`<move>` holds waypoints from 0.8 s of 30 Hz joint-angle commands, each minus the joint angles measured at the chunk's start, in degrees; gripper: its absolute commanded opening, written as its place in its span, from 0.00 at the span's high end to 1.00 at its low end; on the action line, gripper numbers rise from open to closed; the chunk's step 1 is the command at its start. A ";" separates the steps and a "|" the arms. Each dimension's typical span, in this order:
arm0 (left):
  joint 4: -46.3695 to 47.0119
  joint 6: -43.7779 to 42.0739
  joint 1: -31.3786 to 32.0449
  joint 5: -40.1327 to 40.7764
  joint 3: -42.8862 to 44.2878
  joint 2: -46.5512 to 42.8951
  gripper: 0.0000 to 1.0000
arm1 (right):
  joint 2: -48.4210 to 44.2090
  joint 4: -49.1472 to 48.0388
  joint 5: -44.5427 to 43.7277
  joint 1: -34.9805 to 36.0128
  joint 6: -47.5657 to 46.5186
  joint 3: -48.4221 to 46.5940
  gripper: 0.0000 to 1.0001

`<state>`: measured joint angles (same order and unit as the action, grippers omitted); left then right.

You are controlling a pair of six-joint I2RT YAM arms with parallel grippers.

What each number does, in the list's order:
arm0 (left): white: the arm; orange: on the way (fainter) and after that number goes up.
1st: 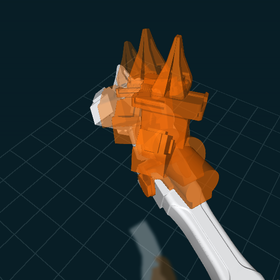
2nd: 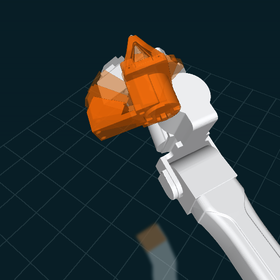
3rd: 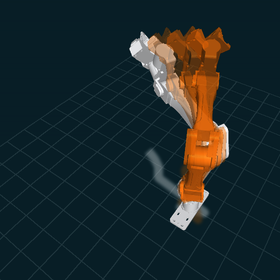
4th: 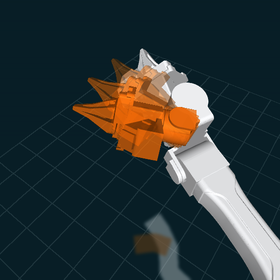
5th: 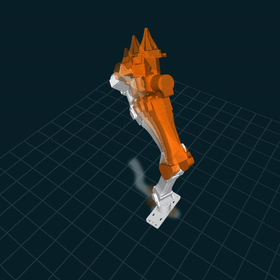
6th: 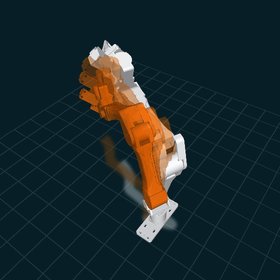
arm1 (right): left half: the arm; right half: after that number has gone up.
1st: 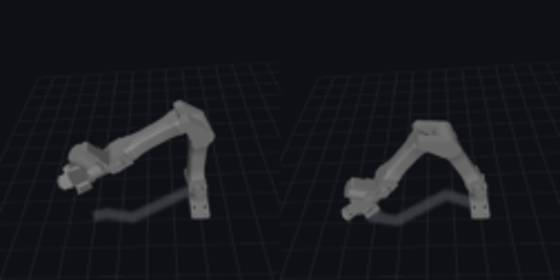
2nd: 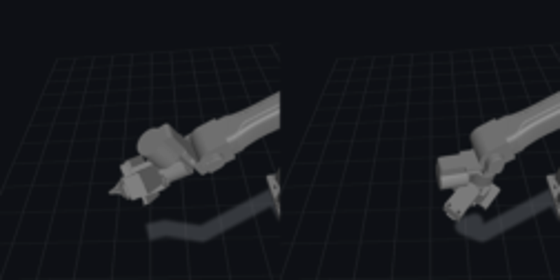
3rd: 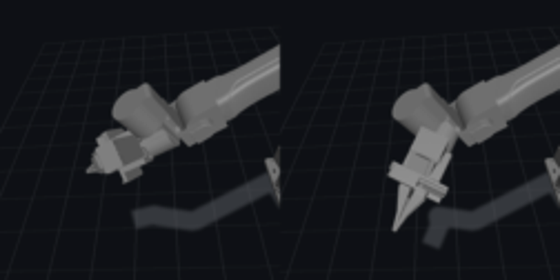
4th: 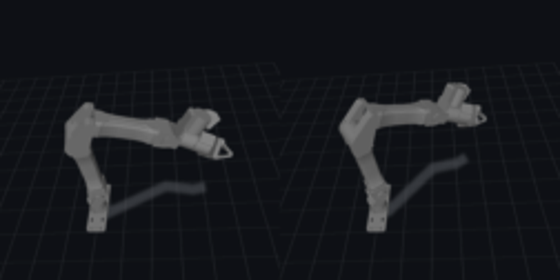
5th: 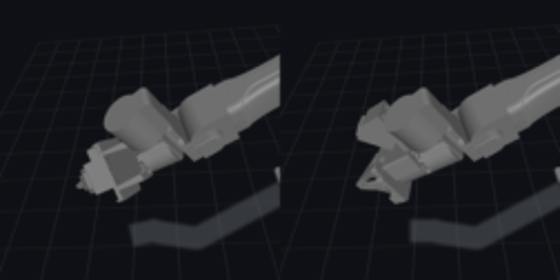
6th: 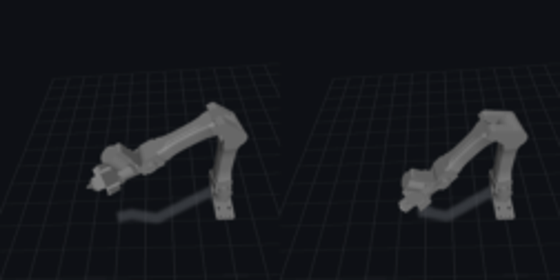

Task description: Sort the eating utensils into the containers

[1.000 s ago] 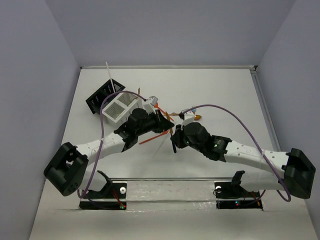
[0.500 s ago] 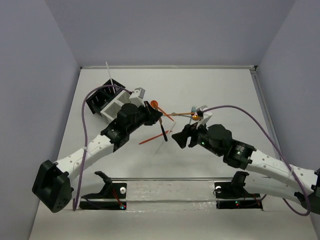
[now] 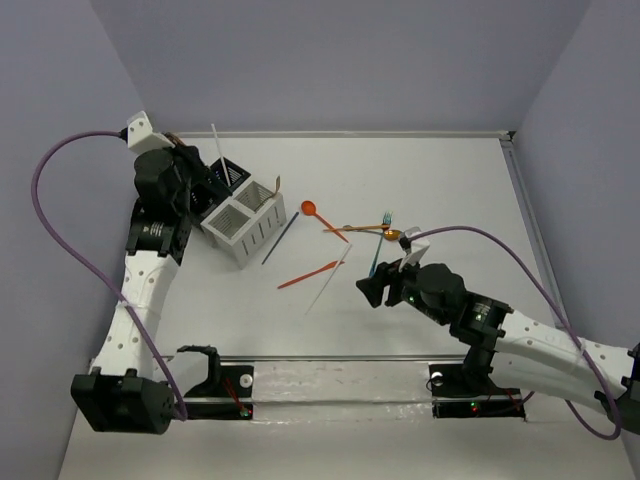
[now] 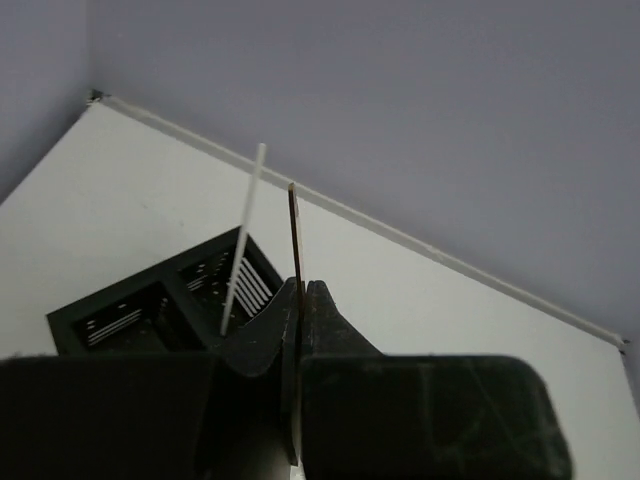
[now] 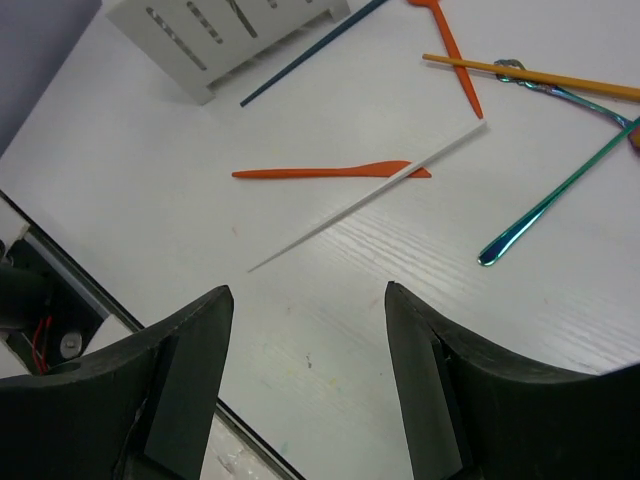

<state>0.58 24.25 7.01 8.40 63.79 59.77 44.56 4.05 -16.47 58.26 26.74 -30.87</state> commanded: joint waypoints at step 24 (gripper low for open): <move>17.25 -9.48 -9.91 17.17 0.64 20.74 0.94 | 2.29 -8.10 3.02 0.54 -1.16 4.33 0.33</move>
<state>9.10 16.88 -2.72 22.55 64.12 80.99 46.61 -0.03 -14.15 58.26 26.74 -26.17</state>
